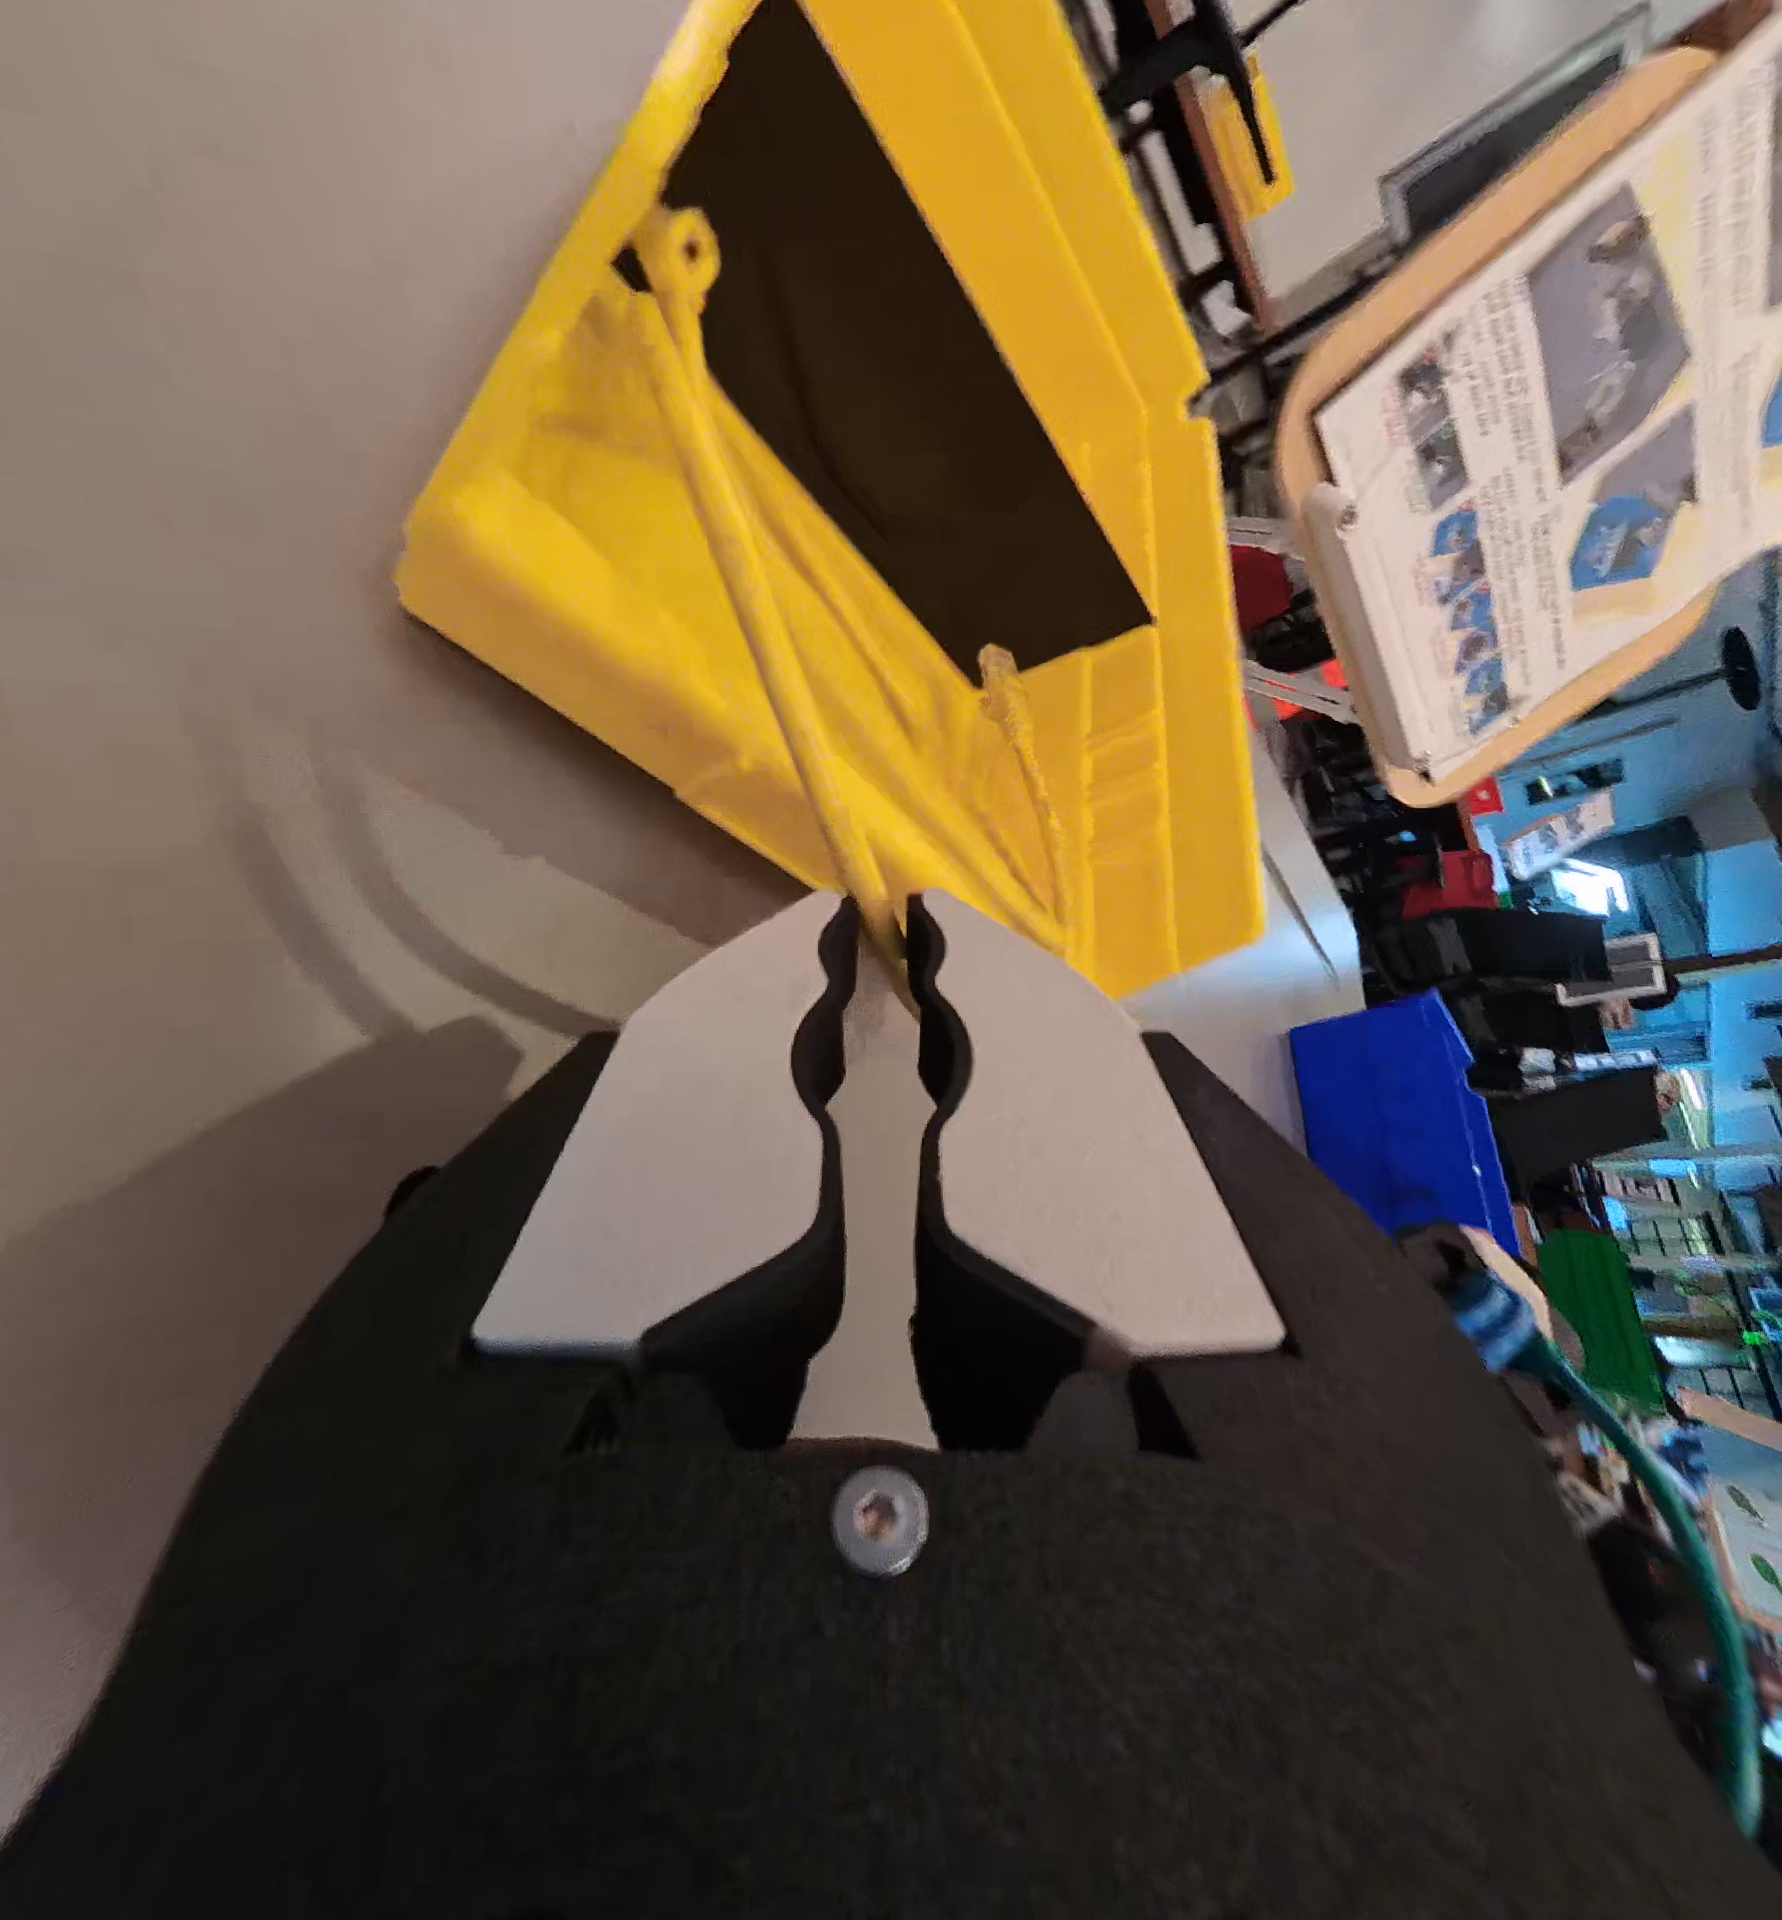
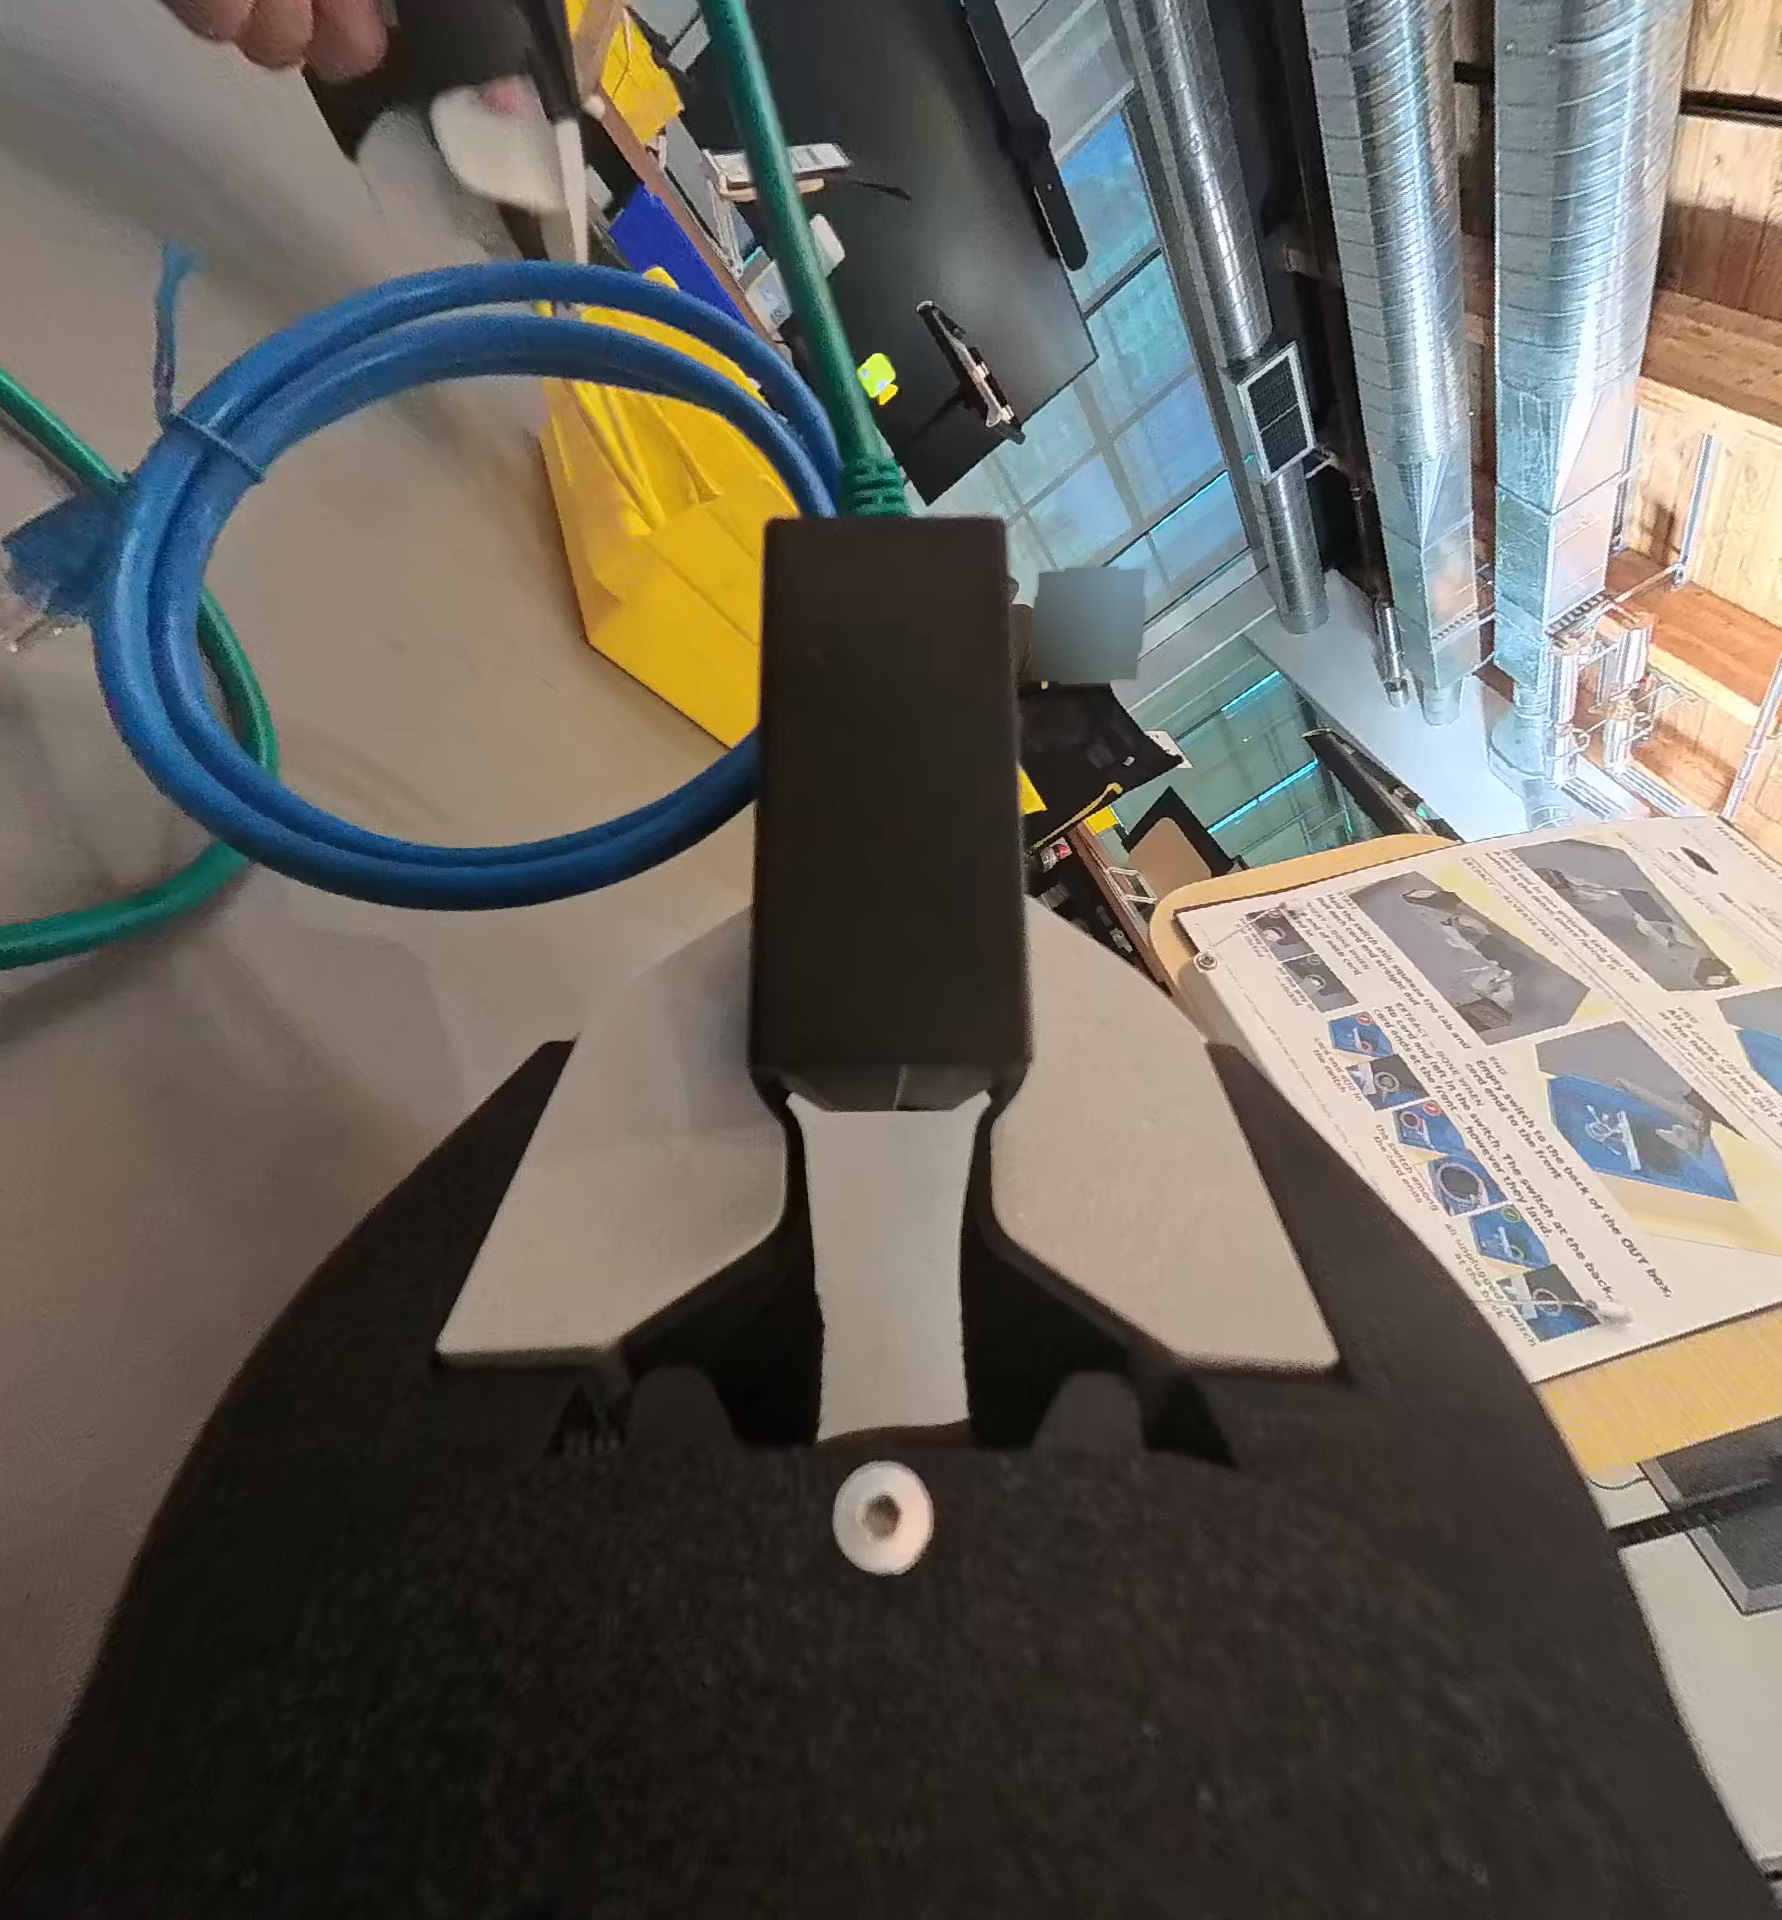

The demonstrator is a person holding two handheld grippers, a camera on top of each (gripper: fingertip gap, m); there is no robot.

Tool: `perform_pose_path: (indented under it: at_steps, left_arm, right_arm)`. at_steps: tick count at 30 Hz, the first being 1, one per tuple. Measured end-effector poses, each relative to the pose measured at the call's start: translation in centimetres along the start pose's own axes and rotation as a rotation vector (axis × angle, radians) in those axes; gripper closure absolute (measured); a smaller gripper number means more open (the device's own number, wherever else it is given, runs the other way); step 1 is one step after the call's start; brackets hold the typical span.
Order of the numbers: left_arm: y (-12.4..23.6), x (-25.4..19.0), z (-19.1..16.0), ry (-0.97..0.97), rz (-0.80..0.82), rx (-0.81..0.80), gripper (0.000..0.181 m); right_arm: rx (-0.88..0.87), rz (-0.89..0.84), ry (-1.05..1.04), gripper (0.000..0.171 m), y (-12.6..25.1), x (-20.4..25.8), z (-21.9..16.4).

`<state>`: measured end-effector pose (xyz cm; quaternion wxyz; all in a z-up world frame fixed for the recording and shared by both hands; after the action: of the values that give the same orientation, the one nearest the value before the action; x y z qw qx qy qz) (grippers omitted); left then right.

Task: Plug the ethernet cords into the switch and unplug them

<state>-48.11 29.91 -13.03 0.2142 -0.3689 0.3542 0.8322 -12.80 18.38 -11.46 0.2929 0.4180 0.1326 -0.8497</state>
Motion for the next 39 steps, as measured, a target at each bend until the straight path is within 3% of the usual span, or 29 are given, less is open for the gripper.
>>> perform_pose_path:
  at_steps: [6,12,18,22,29,39]
  left_arm:
    - [4.3,-5.7,0.4,-0.242,-0.235,-0.068,0.176]
    - [9.8,-13.4,-0.6,-0.546,-0.434,-0.029,0.176]
    - [12.6,-19.2,-1.7,-0.514,-0.680,-0.025,0.176]
    - [8.6,-17.0,-3.8,-0.348,-0.677,0.069,0.176]
    - [2.6,-7.5,-8.0,-0.074,-0.474,0.201,0.176]
    - [0.6,-2.6,-12.9,-0.352,-0.065,0.461,0.172]
  right_arm:
    - [0.008,-0.015,0.021,0.141,0.2,-0.1,0.0]
    - [0.045,-0.077,0.040,0.141,0.6,-1.3,-0.8]
    - [0.044,-0.147,0.028,0.141,1.2,-2.8,-1.0]
    - [0.024,-0.190,0.036,0.141,1.8,-3.7,-0.8]
    - [0.031,-0.209,-0.005,0.141,2.1,-4.4,-1.3]
    - [0.045,-0.260,-0.049,0.140,2.6,-5.7,-2.1]
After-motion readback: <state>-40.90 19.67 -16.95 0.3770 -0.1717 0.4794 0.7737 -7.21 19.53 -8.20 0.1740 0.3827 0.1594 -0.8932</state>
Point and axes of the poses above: each gripper's, where its closed fingertips meet, y back along the fingers, z out of its top, x = y × z across the jaws, the point moved 3 cm from there along y, back along the fingers, and after that the axes turned 5 degrees about x, right-handed, at the moved point
